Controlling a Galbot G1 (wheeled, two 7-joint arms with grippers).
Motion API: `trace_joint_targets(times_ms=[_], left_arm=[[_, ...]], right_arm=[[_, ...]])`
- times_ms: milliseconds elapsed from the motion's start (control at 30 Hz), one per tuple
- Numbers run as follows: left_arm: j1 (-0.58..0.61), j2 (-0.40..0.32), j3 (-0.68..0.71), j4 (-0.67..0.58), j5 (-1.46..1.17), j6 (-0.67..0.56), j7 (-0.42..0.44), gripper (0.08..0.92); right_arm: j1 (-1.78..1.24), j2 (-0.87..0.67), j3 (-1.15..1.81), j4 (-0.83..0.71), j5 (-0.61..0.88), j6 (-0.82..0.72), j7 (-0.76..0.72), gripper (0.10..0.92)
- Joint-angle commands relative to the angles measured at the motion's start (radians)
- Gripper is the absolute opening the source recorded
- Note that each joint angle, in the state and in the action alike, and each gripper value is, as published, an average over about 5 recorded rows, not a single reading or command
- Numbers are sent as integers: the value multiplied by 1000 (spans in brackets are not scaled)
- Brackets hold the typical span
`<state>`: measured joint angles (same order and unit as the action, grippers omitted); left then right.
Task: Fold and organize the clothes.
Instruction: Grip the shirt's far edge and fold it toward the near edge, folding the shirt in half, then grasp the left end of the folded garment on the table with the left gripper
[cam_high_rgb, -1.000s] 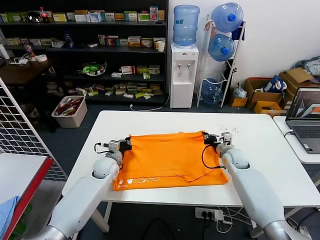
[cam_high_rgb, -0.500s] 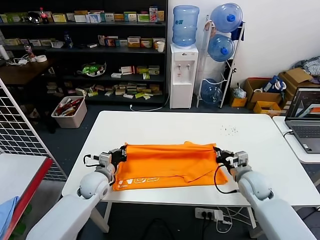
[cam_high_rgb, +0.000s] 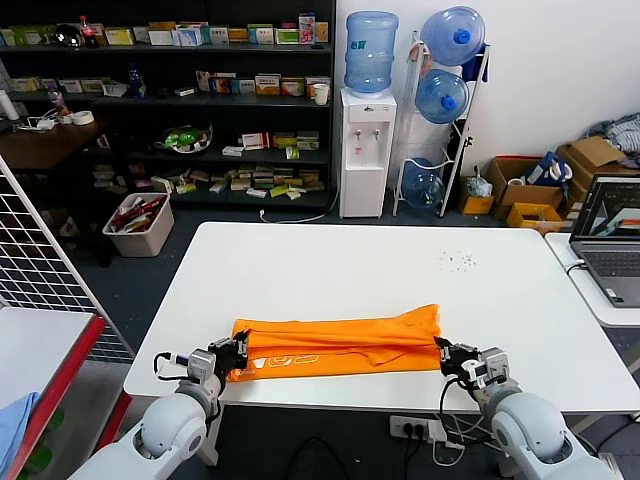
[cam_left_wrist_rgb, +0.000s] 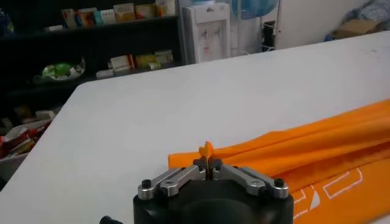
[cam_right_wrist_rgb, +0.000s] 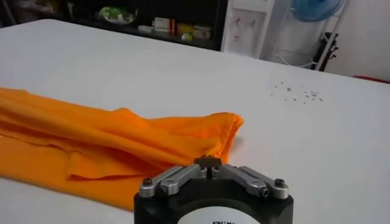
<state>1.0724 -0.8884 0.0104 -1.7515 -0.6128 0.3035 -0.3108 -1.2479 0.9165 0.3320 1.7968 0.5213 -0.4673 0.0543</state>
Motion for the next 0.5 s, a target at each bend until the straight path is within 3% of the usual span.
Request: trace_joint_targets(times_ms=[33,500], left_arm=[[99,0,-37,-64,15,3,-41,190],[53,-61,-95,48,-185,35,-62,606]], right_arm=[[-73,-14,16,58,-9,-15,15,242],[-100,5,15,91,-15,-19,21,649]])
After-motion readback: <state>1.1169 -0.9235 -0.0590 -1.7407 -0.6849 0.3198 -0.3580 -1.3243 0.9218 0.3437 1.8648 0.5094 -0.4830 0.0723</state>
